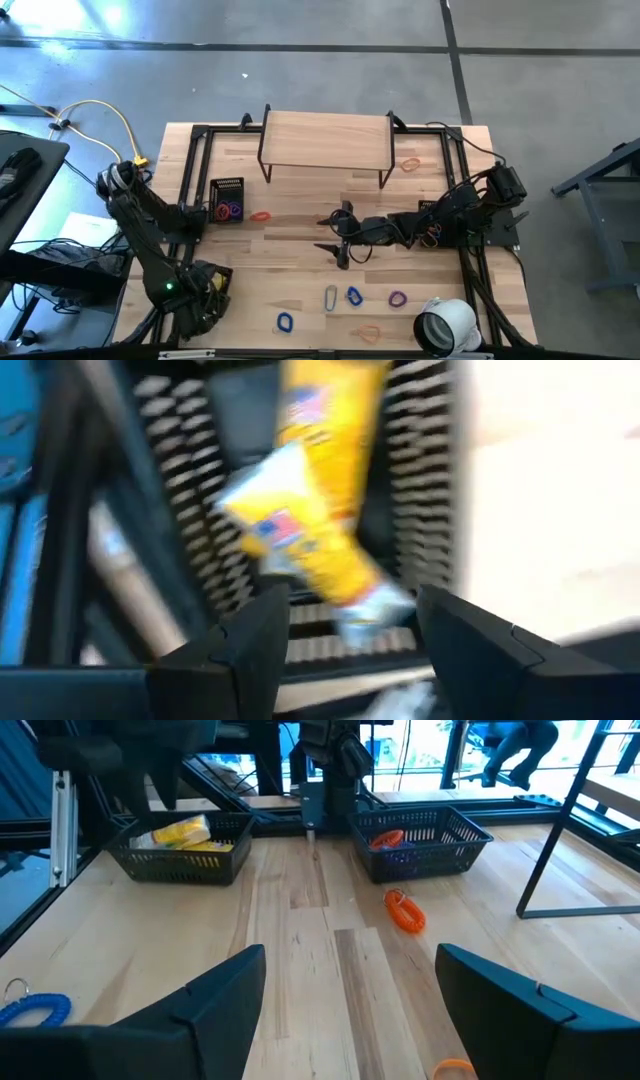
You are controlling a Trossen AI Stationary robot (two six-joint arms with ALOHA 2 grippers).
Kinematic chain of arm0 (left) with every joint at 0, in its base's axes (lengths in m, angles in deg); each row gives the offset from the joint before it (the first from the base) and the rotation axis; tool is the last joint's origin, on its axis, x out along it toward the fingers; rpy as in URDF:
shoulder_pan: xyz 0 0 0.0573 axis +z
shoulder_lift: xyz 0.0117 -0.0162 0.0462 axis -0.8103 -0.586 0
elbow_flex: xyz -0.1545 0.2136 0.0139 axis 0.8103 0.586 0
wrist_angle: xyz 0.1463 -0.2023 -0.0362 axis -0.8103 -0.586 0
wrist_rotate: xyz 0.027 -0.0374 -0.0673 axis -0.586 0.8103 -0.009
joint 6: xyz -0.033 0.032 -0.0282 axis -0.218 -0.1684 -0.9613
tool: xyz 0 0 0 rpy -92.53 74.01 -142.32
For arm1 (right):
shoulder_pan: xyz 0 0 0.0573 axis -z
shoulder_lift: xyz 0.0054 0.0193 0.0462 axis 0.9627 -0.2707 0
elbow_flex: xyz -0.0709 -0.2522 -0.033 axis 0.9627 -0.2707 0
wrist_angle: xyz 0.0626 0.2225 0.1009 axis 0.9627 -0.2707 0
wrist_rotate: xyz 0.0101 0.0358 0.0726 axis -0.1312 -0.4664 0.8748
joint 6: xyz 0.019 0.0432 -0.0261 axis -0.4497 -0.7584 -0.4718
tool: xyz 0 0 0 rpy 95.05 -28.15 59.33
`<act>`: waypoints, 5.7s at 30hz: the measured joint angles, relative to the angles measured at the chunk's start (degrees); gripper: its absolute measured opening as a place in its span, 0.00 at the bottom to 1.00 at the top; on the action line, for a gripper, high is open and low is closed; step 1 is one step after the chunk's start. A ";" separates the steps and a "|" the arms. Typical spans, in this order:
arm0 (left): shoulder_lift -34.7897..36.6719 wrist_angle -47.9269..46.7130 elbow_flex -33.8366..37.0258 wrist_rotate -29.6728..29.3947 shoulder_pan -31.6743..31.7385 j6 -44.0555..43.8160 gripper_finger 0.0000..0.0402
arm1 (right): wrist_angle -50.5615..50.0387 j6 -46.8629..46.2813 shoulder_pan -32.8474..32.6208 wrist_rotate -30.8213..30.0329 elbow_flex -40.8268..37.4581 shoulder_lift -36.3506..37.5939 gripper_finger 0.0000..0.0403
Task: Pick & Place Office Desk Supplies
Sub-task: Put the yellow crayon box into the bottom black bin, then put the orange spring keychain into the top left black bin
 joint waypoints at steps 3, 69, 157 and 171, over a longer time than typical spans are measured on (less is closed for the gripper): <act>3.71 -0.20 -1.39 -8.83 0.92 3.47 0.53 | 0.01 0.00 0.00 0.02 0.00 0.00 0.70; -6.73 7.55 5.22 -7.92 64.20 100.18 0.53 | -3.48 -2.23 -0.20 7.15 0.00 0.00 0.70; 25.13 -3.76 17.37 -2.13 86.92 82.53 0.06 | -3.56 -2.01 -0.17 6.93 0.00 0.00 0.70; 25.12 -5.95 17.37 -2.12 87.17 84.67 0.08 | -3.56 -1.99 -0.17 6.93 0.00 0.00 0.70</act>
